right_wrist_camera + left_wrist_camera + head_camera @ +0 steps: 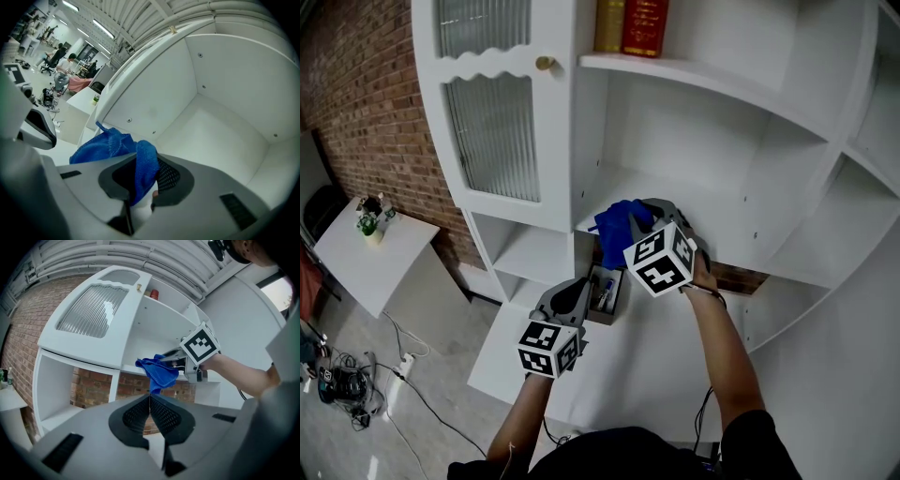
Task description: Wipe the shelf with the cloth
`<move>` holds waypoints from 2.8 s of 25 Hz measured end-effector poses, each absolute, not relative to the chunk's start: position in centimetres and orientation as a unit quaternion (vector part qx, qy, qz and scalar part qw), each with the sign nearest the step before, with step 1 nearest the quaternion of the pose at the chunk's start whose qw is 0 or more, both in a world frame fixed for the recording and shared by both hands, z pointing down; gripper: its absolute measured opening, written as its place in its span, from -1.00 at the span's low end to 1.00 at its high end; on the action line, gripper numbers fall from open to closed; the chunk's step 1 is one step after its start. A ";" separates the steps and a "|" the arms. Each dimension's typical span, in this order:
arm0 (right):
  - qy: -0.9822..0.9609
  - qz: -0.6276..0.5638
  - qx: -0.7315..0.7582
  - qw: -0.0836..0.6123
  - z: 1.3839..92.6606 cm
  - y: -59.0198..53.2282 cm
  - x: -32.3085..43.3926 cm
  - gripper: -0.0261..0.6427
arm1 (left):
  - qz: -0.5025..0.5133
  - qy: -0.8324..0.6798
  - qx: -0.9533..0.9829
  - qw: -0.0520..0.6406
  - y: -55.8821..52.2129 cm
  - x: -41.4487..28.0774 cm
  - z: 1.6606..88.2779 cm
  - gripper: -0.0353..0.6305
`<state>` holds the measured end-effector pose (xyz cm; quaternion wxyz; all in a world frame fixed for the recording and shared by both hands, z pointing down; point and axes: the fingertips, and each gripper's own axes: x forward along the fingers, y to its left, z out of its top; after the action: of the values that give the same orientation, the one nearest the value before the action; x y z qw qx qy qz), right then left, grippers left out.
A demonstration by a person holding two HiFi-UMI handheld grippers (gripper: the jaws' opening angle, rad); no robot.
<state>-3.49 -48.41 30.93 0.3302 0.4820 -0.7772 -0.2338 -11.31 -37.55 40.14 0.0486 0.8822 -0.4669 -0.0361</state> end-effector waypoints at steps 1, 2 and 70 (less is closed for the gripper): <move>-0.776 -0.233 0.484 0.332 31.0 -48.3 -3.2 -0.67 | -0.036 -0.464 0.884 0.049 -37.5 -11.1 40.1 -0.84; -0.774 -0.232 0.485 0.334 31.0 -48.3 -2.9 -0.67 | -0.036 -0.462 0.885 0.049 -37.5 -10.8 40.1 -0.84; -0.671 -0.161 0.629 0.357 31.1 -41.6 18.0 -0.67 | -0.027 -0.305 0.950 0.055 -33.3 5.5 39.6 -0.84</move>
<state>17.99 -41.63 31.05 0.3566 0.6294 -0.6714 -0.1609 5.48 -33.35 39.60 0.0549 0.9505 -0.3046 -0.0274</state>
